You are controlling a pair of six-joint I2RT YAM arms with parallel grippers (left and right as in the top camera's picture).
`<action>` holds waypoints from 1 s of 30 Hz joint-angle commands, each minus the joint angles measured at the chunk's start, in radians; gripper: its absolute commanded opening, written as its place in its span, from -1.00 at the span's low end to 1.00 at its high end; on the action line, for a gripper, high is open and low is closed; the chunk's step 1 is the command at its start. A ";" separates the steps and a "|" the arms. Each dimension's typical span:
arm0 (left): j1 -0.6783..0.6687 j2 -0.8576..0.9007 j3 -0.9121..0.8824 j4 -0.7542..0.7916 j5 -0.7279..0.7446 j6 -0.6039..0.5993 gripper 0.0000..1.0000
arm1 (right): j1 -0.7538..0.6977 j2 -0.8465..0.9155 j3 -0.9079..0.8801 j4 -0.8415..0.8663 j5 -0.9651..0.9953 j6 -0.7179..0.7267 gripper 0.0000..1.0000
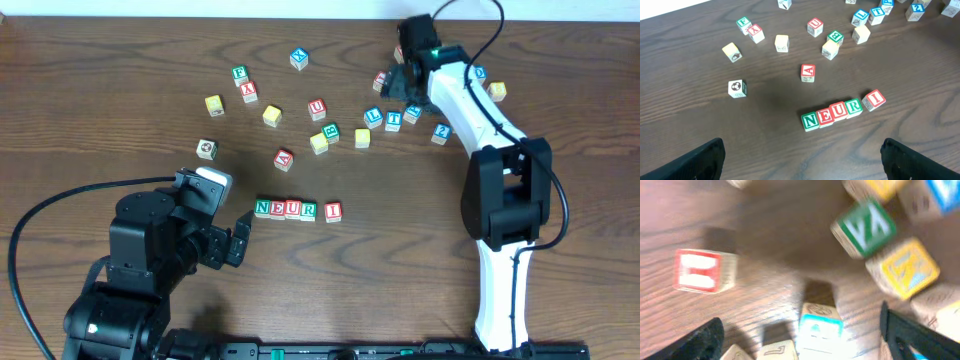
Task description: Spell out NEURIPS
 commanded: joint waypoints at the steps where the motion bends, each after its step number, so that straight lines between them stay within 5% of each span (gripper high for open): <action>1: 0.005 -0.003 0.016 0.000 0.005 0.006 0.95 | 0.020 -0.022 0.089 -0.014 0.018 -0.274 0.94; 7: 0.005 -0.003 0.016 0.000 0.005 0.006 0.95 | 0.035 -0.022 0.154 -0.083 0.019 -0.621 0.96; 14: 0.005 -0.003 0.016 0.000 0.005 0.006 0.95 | 0.017 -0.022 0.154 -0.172 -0.092 -0.867 0.81; 22: 0.005 -0.003 0.016 0.000 0.005 0.006 0.95 | -0.058 -0.022 0.154 -0.272 -0.430 -1.009 0.75; 30: 0.005 -0.003 0.016 0.000 0.005 0.006 0.95 | -0.095 -0.022 0.154 -0.327 -0.461 -1.072 0.84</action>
